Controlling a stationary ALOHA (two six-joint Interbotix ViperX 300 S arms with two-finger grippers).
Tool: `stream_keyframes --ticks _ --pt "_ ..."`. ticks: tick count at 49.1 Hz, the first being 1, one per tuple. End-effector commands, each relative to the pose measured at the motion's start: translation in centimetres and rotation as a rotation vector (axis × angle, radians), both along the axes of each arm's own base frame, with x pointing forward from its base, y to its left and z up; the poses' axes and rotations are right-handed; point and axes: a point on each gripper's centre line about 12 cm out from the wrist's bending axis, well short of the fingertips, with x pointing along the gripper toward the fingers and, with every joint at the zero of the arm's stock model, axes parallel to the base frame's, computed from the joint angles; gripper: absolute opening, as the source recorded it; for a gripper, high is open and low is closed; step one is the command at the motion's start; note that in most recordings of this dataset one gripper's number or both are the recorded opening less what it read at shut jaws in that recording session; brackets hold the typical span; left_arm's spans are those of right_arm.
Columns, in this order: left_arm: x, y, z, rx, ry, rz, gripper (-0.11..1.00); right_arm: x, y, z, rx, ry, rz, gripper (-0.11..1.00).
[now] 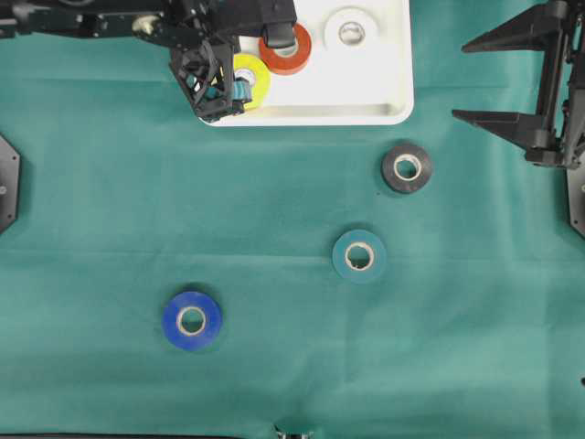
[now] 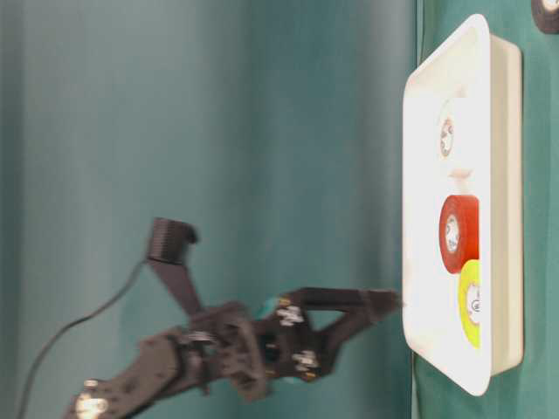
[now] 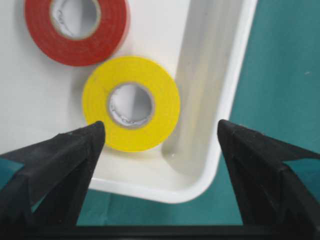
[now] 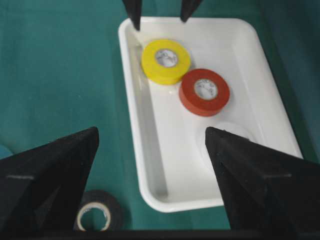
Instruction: Pick up the tape from a random location and place it into the white case.
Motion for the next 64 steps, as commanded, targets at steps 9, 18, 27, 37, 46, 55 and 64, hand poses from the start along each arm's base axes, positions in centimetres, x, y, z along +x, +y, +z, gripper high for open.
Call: stream_keyframes --ticks 9,18,27,37,46,55,64 --pt "0.7 -0.7 6.8 0.036 -0.106 -0.023 0.99 0.1 -0.1 0.4 -0.006 -0.011 -0.001 0.86" --pt "0.2 -1.3 11.2 0.063 -0.183 -0.036 0.99 0.1 -0.2 0.4 -0.006 -0.013 -0.004 0.86" --pt "-0.4 -1.5 13.1 0.079 -0.220 -0.039 0.99 0.1 -0.3 0.4 -0.006 -0.013 -0.009 0.86" --pt "-0.5 -1.7 13.1 0.077 -0.217 -0.043 0.99 0.1 -0.3 0.4 -0.006 -0.013 -0.009 0.86" --pt "-0.4 -3.4 13.2 0.072 -0.223 -0.084 0.99 0.1 -0.3 0.4 -0.005 -0.013 -0.009 0.86" --pt "-0.2 -6.3 13.4 0.061 -0.241 -0.152 0.99 0.1 -0.3 0.5 -0.005 -0.015 -0.009 0.86" --pt "0.0 -9.4 13.8 0.042 -0.260 -0.216 0.99 0.1 -0.3 0.5 -0.005 -0.016 -0.009 0.86"
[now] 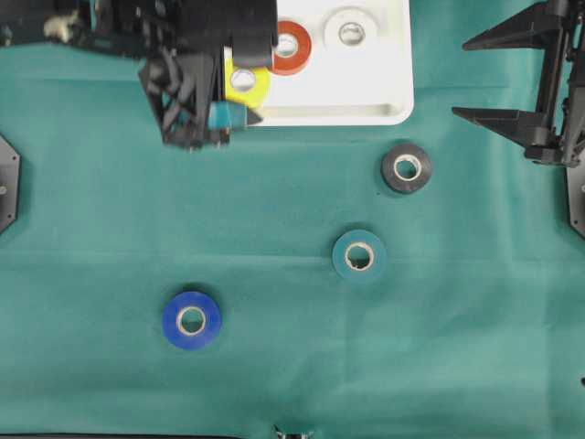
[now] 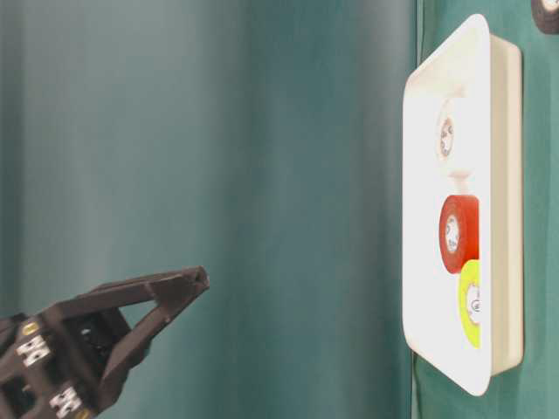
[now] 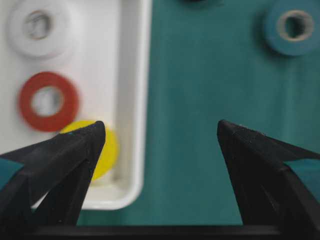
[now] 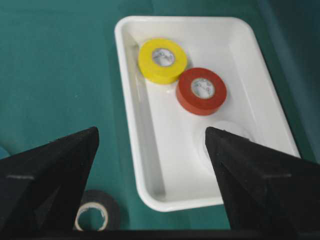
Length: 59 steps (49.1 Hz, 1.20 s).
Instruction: Pick up the tape from a random location and place it into the white case.
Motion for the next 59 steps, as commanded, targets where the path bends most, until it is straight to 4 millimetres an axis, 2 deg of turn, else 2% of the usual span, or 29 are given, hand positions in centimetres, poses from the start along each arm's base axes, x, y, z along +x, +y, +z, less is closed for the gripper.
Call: stream_keyframes --ticks 1,5,23,39,59 --pt "-0.3 -1.2 1.7 -0.005 -0.054 -0.020 0.99 0.1 -0.1 0.5 -0.005 -0.016 0.000 0.86" --pt "-0.3 -1.9 1.8 -0.014 -0.061 -0.028 0.99 0.1 -0.1 0.5 -0.005 -0.016 0.000 0.86" --pt "-1.1 -2.0 2.1 -0.015 -0.077 -0.026 0.99 0.1 -0.1 0.6 -0.005 -0.016 -0.001 0.86" --pt "-3.7 -2.0 3.1 -0.005 -0.213 -0.022 0.99 0.0 0.0 0.7 -0.006 -0.021 -0.001 0.86" --pt "-8.2 -2.2 3.9 0.010 -0.406 -0.019 0.99 -0.2 0.0 1.0 -0.009 -0.033 0.000 0.86"
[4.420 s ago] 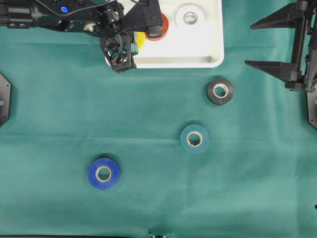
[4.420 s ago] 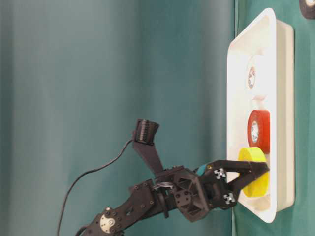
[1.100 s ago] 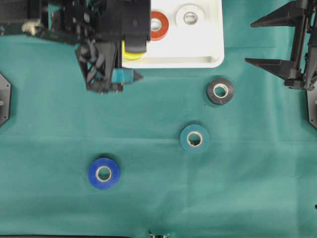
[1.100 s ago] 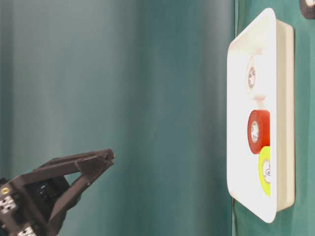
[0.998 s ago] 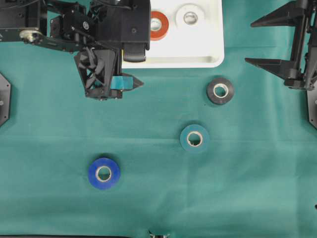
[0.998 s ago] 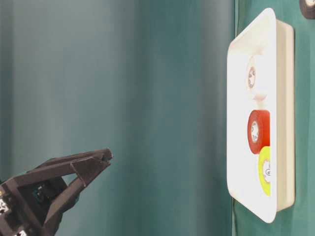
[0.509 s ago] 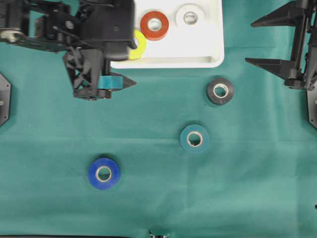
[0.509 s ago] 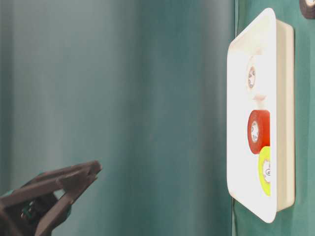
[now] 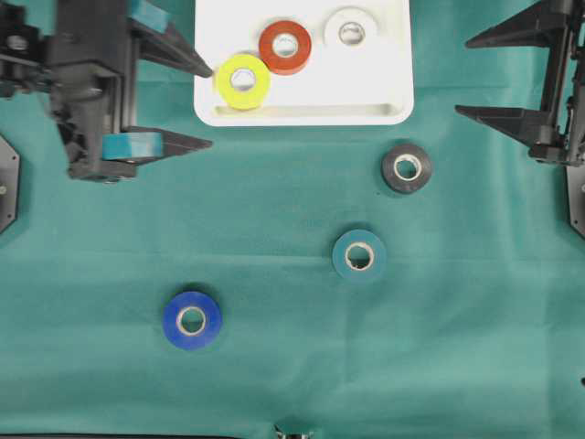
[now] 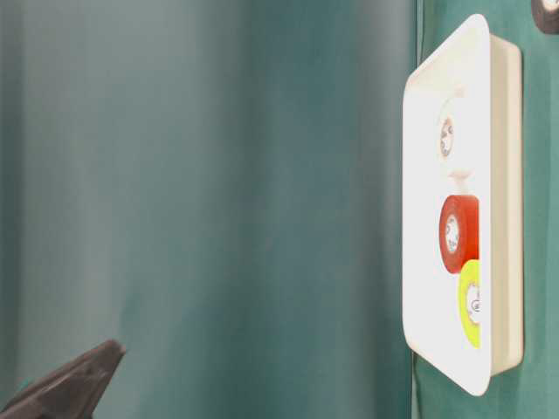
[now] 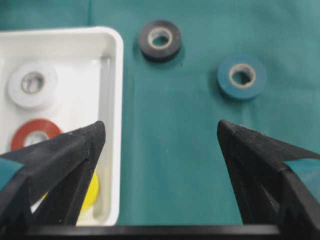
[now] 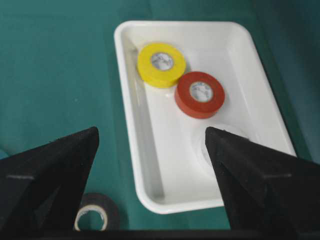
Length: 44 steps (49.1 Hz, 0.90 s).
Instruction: Pick up the tape from a random location and place it into the white case.
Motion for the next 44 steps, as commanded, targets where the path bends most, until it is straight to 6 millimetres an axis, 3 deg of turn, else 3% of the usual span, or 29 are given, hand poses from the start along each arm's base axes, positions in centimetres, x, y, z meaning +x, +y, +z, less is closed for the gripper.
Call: stream_keyframes --ticks 1,15,44 --pt "-1.1 0.0 1.3 0.002 -0.074 0.004 0.99 0.0 0.0 0.7 -0.007 -0.020 0.000 0.86" --pt "-2.5 0.0 1.0 0.002 -0.141 0.008 0.99 -0.1 0.0 0.7 -0.009 -0.022 0.001 0.86" --pt "-2.8 0.0 0.0 0.004 -0.161 0.008 0.98 -0.1 0.0 0.7 -0.013 -0.021 0.001 0.86"
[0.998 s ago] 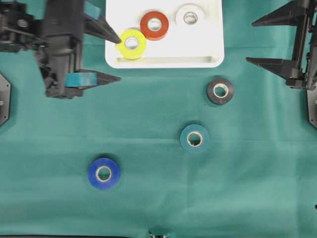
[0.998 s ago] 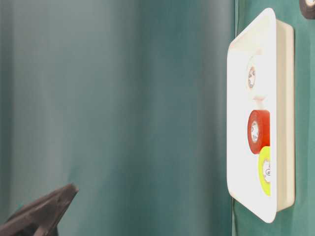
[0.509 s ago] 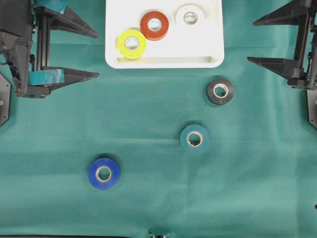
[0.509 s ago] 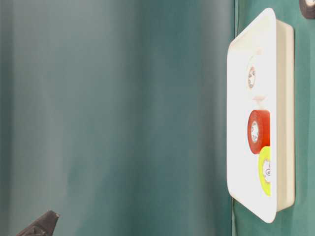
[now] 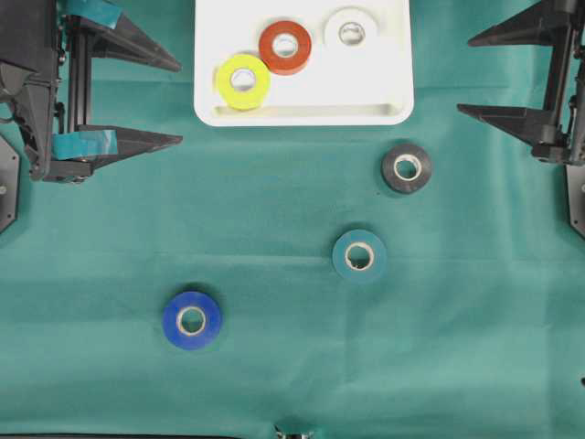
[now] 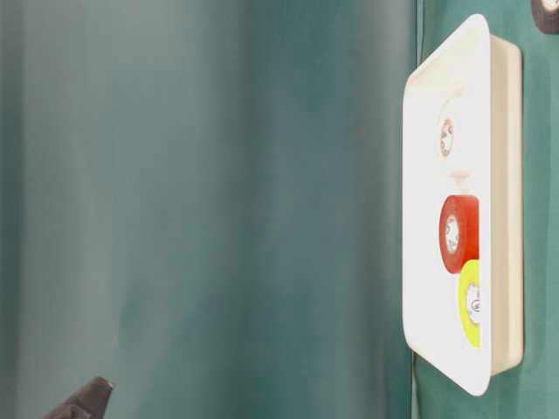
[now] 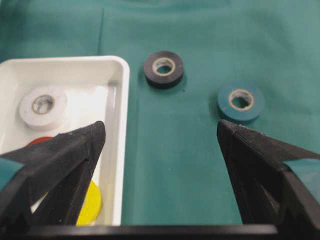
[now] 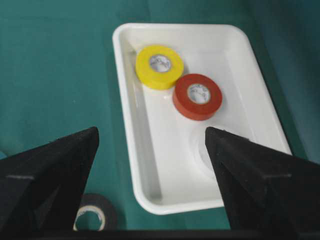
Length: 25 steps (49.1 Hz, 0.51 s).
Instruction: Pick up the tape from a random location and place it into the white case.
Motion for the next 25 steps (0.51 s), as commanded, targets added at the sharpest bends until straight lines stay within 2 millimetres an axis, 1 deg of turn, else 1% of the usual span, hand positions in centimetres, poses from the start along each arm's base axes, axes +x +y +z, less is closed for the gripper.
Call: stream_keyframes --ticks 1,17,25 --pt "-0.2 0.1 0.6 0.000 -0.038 0.004 0.98 0.1 0.0 0.5 -0.004 -0.017 -0.001 0.86" --pt "-1.4 0.0 -0.1 0.003 -0.101 0.005 0.98 -0.6 0.1 0.3 -0.003 -0.052 0.006 0.86" --pt "-1.6 0.0 -0.6 -0.001 -0.106 0.006 0.98 -0.9 0.2 0.3 -0.004 -0.074 0.010 0.86"
